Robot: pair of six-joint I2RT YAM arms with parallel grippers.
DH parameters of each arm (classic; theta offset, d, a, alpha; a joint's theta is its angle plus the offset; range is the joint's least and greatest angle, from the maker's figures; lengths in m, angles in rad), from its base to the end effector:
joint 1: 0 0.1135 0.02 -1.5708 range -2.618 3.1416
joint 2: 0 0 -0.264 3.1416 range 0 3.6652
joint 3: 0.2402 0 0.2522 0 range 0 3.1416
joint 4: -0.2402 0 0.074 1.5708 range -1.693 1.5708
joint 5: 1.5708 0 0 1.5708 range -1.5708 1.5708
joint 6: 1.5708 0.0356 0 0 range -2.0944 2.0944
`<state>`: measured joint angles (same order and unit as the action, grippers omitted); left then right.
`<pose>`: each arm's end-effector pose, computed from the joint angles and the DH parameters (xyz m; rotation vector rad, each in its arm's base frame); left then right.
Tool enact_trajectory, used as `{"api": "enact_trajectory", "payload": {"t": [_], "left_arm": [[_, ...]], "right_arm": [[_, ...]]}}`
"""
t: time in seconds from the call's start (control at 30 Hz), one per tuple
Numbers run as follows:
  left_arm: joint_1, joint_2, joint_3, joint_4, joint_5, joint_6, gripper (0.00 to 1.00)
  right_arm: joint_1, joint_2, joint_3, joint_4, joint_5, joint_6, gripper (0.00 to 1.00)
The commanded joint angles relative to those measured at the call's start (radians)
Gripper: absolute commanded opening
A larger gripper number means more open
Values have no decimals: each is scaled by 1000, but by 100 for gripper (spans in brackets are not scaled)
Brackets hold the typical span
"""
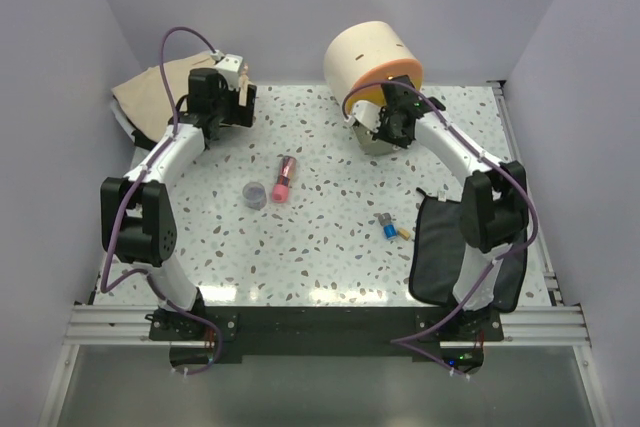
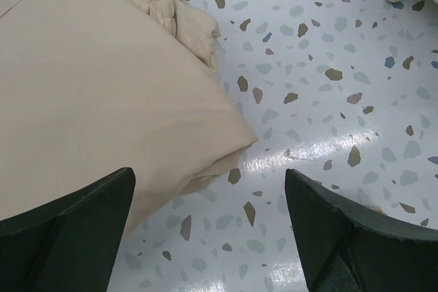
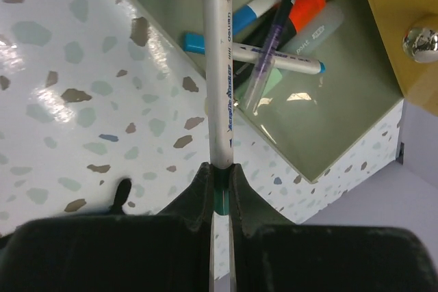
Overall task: Sort the stationery into containers
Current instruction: Place the pen in the drawer.
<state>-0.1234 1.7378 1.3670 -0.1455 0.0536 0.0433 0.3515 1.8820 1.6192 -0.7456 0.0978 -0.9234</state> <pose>0.4059 -0.0523 0.2869 0.2063 2.0778 -0.1046 0.3874 0.1384 0.2665 -1.5231 2.1186 -0.3351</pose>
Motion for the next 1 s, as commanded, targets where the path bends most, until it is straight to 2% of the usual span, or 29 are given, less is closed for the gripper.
{"api": "enact_trajectory", "payload": {"t": [0.0,0.33,0.37,0.47,0.57,0.67,0.73,0.77,0.83,0.87,0.9,0.93,0.97], "left_arm": [[4,-9,20,32,25,-29,95],[4,-17,-3,29,37,-36,95],[4,-12,0,29,38,-36,95],[4,0,10,27,48,-64,95],[4,8,23,26,55,-69,95],[4,26,37,47,52,-59,95],[2,48,56,95,77,-42,95],[2,81,93,112,92,-14,95],[4,133,156,130,144,10,90],[2,147,167,194,179,15,87],[4,158,173,214,198,12,84],[4,173,176,236,233,10,68],[4,181,179,257,297,4,60]], "right_arm": [[-22,25,53,118,128,11,0],[-23,72,74,187,174,-40,1],[-25,72,73,201,180,-54,6],[-22,83,62,281,247,-66,35],[-22,69,67,327,287,-31,45],[-22,26,88,255,235,71,46],[-28,-23,82,184,200,176,45],[-37,-44,76,155,137,302,45],[-66,-107,29,103,67,433,38],[-86,-125,7,79,-11,542,29],[-91,-153,-36,68,-39,584,20],[-91,-162,-59,63,-55,642,6],[-92,-170,-105,60,-96,656,0]]}}
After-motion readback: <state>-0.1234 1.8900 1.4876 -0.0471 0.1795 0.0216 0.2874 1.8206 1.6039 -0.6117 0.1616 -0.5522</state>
